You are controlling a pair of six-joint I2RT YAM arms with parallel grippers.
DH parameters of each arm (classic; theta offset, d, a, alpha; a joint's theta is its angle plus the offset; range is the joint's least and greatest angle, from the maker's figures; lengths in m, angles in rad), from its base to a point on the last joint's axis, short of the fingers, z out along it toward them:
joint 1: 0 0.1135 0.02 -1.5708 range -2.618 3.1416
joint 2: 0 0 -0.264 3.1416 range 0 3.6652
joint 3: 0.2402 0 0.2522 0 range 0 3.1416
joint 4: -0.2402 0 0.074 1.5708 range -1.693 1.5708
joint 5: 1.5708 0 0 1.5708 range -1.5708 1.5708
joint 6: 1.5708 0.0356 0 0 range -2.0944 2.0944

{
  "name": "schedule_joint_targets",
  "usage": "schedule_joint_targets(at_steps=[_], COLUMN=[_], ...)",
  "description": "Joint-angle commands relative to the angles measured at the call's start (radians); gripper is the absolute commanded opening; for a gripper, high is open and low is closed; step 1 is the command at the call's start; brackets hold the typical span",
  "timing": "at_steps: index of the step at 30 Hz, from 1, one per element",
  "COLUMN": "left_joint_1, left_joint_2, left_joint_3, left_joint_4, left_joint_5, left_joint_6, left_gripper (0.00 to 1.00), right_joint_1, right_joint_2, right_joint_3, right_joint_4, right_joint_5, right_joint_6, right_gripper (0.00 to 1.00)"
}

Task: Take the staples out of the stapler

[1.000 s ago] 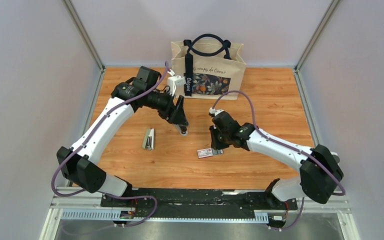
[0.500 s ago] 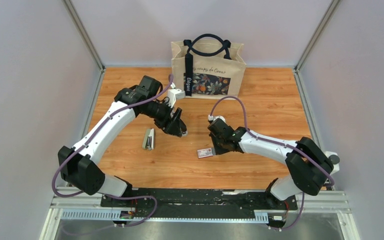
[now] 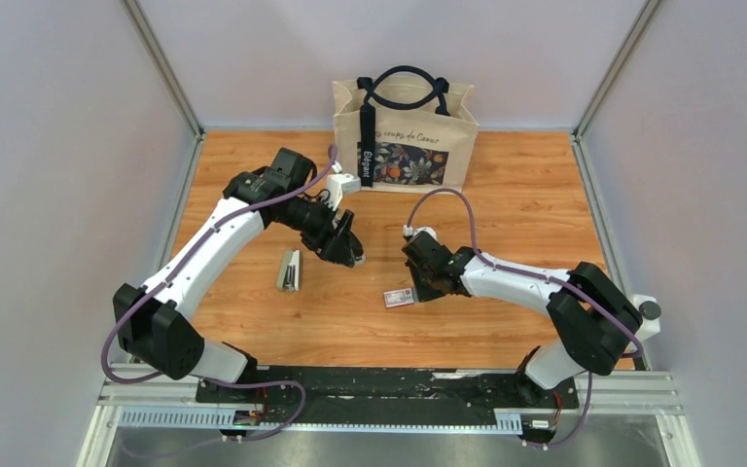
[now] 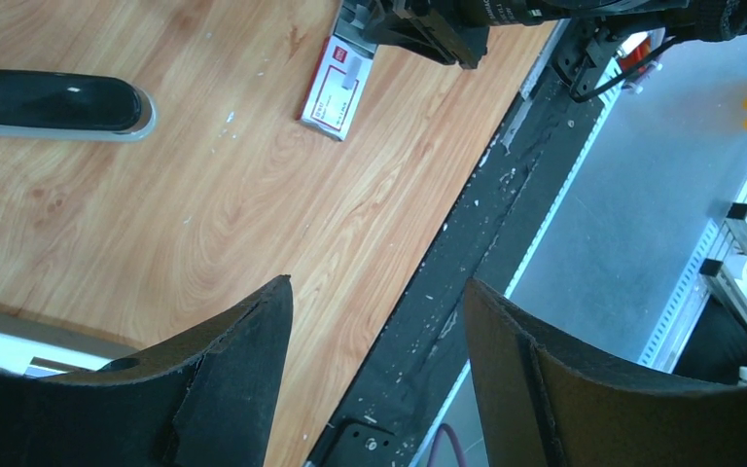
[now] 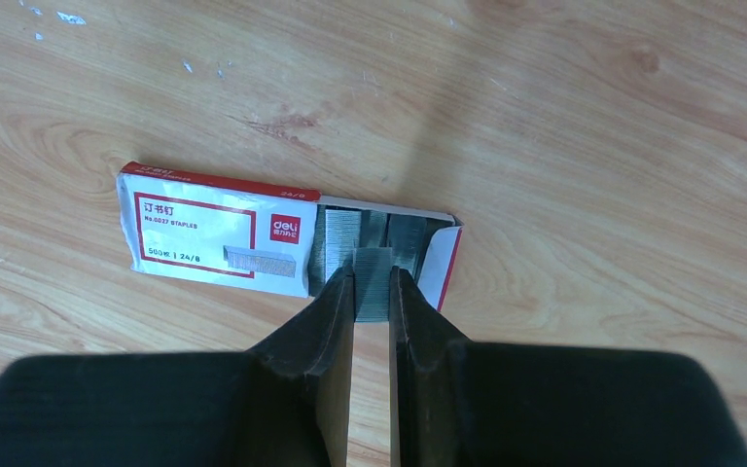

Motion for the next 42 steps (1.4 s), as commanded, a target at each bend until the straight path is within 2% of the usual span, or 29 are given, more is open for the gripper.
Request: schedule_joint_targets(at_steps=[1,13,19,42], left_joint_1=[0.003,0.001,-0.002,-0.025], left_joint_2=[-0.013,-0.032,-0.047,-0.067], left_joint_3=[-0.006,-0.006,-0.012,-0.021], left_joint_4=[0.025,0.03,0.033,0.036], left_joint_5=[0.038,0.053,0.053,0.049], left_joint_6=[0.011,0.01,0.011,0.023], left_gripper=[0.73,0.73,0.74,0.76], right_joint_1=[0.008,0.007,0.007,0.007], right_joint_2=[0.014,0.018,0.009,-0.092], right_joint_3=[0.03,0.036,0.031,-0.007], right_joint_4=[0.027,0.023,0.026,0.03], right_joint_5=[0.013,0.01,0.008,0.022], right_joint_6=[-0.006,-0.009,-0.008,-0.003], right_gripper=[0.01,0.2,0.24,0.27])
